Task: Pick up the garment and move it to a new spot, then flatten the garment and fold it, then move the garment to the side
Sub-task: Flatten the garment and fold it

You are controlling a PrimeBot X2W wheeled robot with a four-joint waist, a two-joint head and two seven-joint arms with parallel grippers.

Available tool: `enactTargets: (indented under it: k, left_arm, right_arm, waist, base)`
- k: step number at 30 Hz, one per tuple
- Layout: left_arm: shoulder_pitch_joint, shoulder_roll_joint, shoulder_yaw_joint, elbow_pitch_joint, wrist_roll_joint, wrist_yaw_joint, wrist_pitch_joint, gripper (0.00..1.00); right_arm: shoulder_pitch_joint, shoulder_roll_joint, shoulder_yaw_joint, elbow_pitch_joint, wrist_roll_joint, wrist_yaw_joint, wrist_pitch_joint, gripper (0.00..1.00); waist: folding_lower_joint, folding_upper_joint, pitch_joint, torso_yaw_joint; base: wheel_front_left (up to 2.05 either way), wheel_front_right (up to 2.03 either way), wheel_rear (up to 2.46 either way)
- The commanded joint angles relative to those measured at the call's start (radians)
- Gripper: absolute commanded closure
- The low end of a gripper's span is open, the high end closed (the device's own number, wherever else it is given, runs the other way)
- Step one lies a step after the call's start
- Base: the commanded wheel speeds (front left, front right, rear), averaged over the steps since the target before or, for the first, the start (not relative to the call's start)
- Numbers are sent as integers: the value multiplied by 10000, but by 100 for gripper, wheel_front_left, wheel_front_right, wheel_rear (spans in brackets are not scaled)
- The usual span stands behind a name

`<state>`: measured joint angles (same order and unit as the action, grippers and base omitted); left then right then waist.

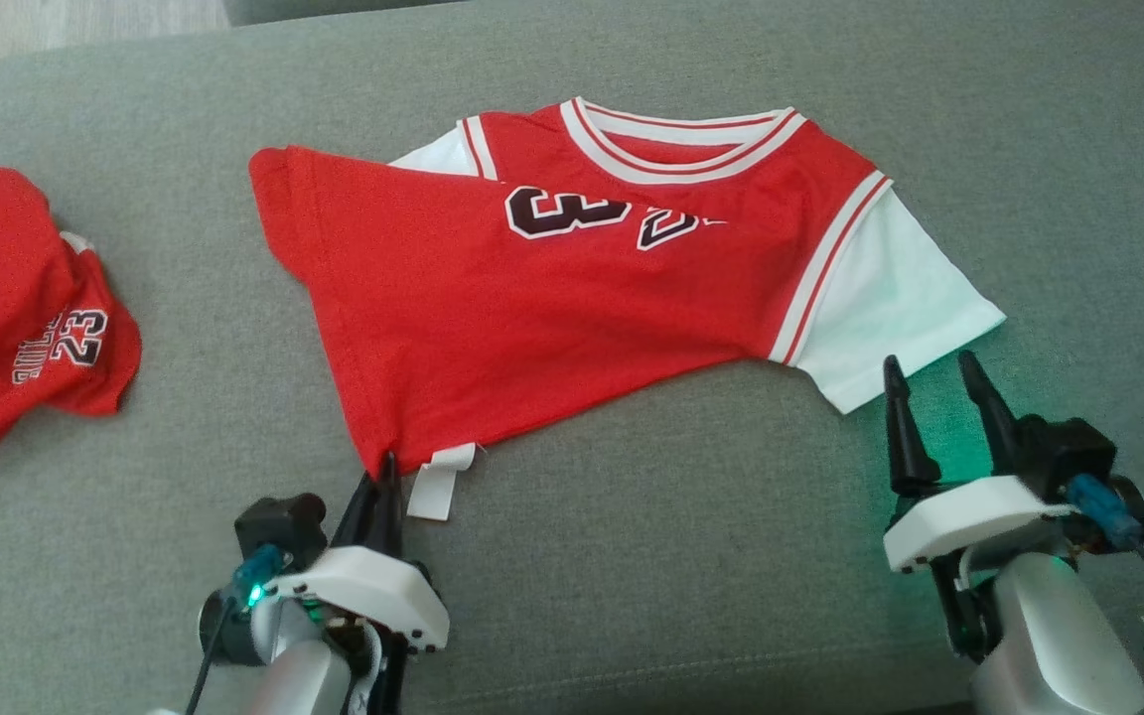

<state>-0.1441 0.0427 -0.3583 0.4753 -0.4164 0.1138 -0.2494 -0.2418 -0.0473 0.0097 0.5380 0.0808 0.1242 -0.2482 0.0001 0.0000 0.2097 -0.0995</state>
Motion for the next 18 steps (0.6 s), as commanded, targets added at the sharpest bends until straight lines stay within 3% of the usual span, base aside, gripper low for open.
enactTargets:
  k: [1, 8, 18]
  left_arm:
    - [-295, 75, 316, -184, -7, 17, -124, 100]
    - [-73, 75, 1193, -558, 390, 485, -124, 100]
    - [40, 75, 1729, -588, 910, 256, -124, 100]
  right_arm:
    - [-357, -30, 43, -256, 49, 65, -135, 0]
    - [-427, -30, -546, -44, -15, 65, -135, 0]
    - [-747, -30, -1079, 1077, 12, 65, -135, 0]
  waist:
    - [-1, 0, -1, 39]
    - [-1, 0, -14, 292]
    - [-1, 0, 222, 736]
  base:
    - [0, 0, 0]
    - [0, 0, 0]
    - [0, 0, 0]
